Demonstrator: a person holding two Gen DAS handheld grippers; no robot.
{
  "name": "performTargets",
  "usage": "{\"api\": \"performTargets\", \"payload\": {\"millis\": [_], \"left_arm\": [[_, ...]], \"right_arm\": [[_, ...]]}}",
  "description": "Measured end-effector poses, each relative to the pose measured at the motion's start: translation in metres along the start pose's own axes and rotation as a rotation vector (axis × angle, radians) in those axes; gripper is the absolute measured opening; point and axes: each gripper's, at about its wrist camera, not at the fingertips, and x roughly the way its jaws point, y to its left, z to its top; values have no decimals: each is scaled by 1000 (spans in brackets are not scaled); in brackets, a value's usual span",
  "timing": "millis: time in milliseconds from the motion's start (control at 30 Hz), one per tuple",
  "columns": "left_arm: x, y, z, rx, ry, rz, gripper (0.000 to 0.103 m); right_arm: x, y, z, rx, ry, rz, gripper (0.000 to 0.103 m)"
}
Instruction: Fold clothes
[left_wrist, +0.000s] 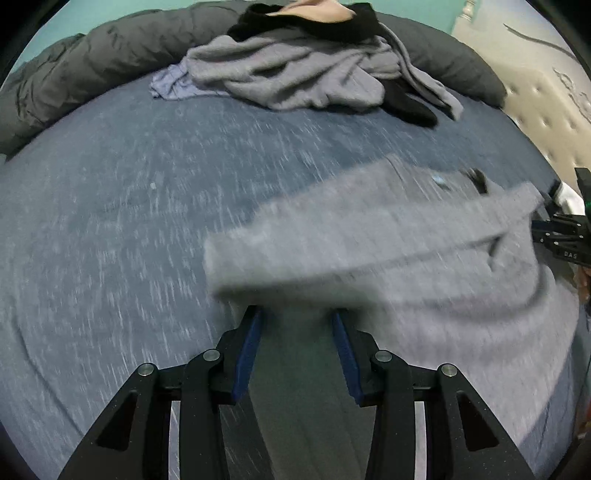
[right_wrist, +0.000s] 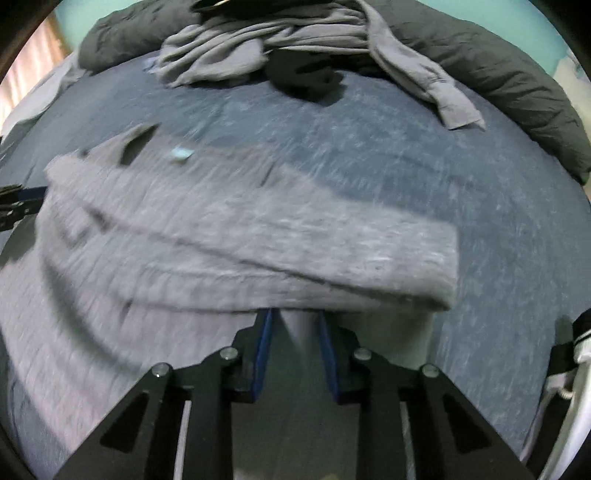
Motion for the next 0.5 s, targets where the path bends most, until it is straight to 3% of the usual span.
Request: {"api": "performTargets", "payload": {"millis": [167,267,367,433,500], "left_arm": [[10,23,26,-70,-21,34,44],[12,46,45,-148,-44,76,44],[10,64,51,-213,-66,85,44],[7,71,47,-228,-92,90,45],[8,78,41,-235,-100,88,51]], "right_arm": [[8,-16,32,51,-47,-58,21],[2,-39,50,144,-122,-106,21],[0,-63,53,245,-174,-73,24],[-3,-72,47,281,-207,-38,31],[-5,-81,37,299,-223,-12,46]]}}
